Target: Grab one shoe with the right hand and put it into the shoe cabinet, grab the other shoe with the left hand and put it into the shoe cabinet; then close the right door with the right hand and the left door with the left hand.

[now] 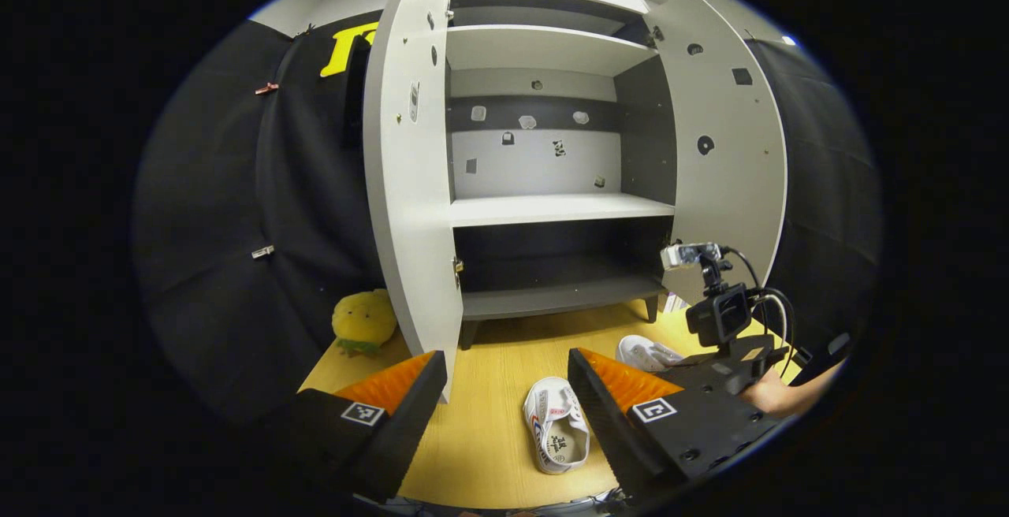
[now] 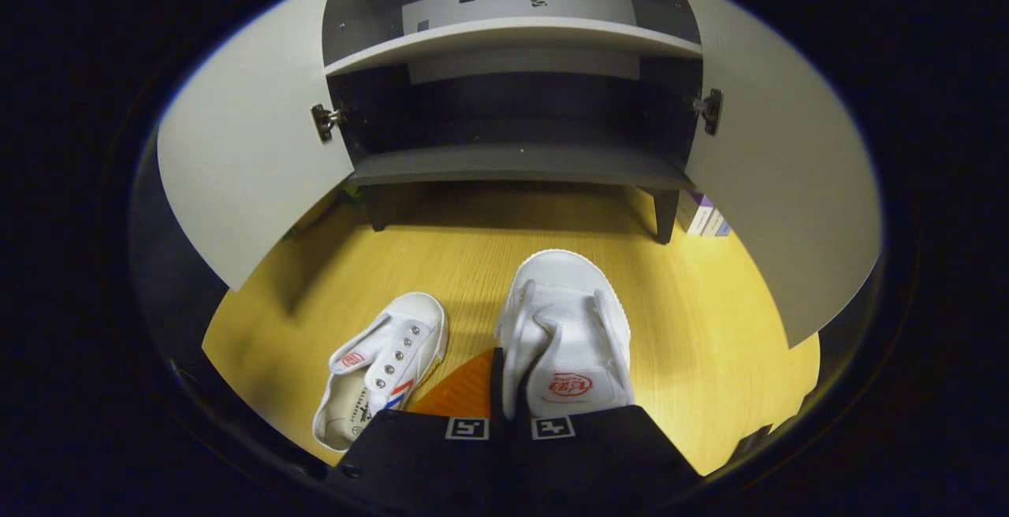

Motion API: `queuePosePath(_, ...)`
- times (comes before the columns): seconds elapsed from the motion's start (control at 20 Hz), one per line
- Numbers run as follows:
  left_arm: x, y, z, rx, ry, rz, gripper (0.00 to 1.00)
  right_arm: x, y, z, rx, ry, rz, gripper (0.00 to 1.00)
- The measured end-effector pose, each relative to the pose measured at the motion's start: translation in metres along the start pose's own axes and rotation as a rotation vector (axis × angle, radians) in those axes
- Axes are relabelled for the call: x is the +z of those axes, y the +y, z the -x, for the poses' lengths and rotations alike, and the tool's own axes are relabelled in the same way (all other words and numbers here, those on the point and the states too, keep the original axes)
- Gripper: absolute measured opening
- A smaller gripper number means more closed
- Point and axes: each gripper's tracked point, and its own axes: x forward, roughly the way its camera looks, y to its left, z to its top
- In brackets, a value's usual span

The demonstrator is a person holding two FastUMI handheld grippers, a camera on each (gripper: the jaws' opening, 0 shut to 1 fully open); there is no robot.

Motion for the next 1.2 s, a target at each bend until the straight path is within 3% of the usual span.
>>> queuePosePath(0.25,0.006,-0.002,0.003,0.0,-0.032,0.013,0.98,0.072,0.006,0.043,0.005,-0.099,-0.009,0.05)
queuePosePath(0.7,0.042,-0.006,-0.004,0.002,-0.125,0.049,0.98,0.218,0.03,0.1,0.084,-0.335,-0.049,0.05)
queuePosePath(1.2,0.063,-0.002,-0.008,0.032,-0.162,0.083,0.98,0.351,0.018,0.065,0.055,-0.466,-0.031,0.05)
